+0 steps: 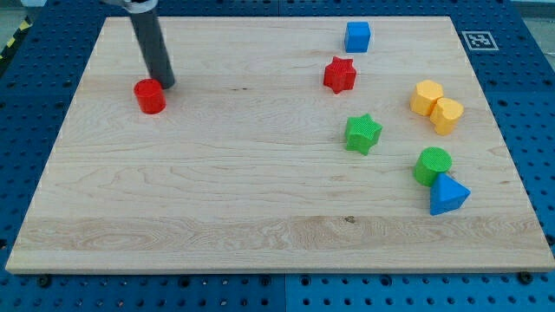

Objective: Move your arm close to the green star

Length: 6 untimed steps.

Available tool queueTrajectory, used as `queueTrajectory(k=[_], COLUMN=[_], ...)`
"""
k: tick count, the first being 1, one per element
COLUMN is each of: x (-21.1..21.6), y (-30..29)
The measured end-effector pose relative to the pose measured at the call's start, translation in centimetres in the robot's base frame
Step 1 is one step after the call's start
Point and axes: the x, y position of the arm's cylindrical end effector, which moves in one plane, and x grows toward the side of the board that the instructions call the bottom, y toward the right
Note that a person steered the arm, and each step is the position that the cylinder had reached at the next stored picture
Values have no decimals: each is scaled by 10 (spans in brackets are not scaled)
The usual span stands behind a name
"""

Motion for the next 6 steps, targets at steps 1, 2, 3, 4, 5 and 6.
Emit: queueTrajectory(k=[1, 2, 3, 4, 5, 6], x=[-1, -15, -16, -16, 1, 36], y=[-7, 18, 74, 150, 200, 200])
